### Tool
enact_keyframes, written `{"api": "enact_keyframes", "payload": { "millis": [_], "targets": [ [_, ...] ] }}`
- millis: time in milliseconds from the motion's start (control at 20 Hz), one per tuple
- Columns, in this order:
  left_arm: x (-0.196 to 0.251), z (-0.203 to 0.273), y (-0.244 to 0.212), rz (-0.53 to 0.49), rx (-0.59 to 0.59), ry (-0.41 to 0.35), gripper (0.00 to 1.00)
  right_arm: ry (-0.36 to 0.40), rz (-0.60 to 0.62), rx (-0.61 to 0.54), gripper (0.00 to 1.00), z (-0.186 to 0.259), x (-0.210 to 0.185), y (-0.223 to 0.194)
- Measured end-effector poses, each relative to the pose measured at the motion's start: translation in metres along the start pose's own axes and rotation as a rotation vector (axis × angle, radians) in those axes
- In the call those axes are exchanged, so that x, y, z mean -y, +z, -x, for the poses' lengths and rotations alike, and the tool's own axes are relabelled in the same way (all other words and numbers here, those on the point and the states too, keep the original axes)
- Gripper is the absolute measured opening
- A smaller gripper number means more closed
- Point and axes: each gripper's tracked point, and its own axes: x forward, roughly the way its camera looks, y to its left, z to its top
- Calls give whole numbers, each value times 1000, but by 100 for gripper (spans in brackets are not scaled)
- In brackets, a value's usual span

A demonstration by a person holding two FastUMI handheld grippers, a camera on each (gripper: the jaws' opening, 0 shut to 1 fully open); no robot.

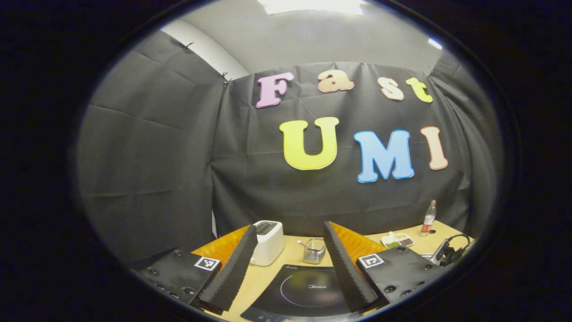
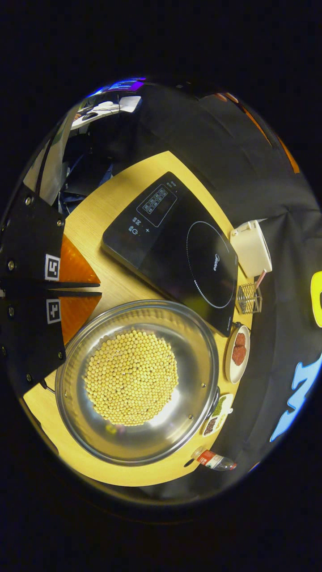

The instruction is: First push the handle of the pot to place it horizontally, then grasp the pot with both hands and set it on the induction cooktop.

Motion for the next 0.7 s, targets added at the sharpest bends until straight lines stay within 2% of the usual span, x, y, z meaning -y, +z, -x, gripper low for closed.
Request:
{"api": "enact_keyframes", "payload": {
  "millis": [200,250,300,400,450,500,600,700],
  "targets": [
    [6,-11,-6,19,-2,-39,100,0,-65,-22,1,-3,1,-3],
    [7,-12,-6,25,-1,-46,92,-10,-69,-31,1,-3,3,-5],
    [9,-16,-5,29,3,-53,97,-23,-70,-39,1,-4,5,-9],
    [12,-30,-6,33,8,-68,92,-40,-82,-43,1,-3,7,-12],
    [15,-35,-7,38,8,-78,97,-41,-96,-47,1,-2,9,-12],
    [18,-40,-9,44,9,-86,92,-44,-110,-42,1,0,10,-13],
    [21,-45,-11,51,5,-99,92,-54,-127,-44,1,2,12,-15],
    [27,-44,-13,53,-5,-115,100,-68,-134,-45,1,6,17,-18]
  ]
}}
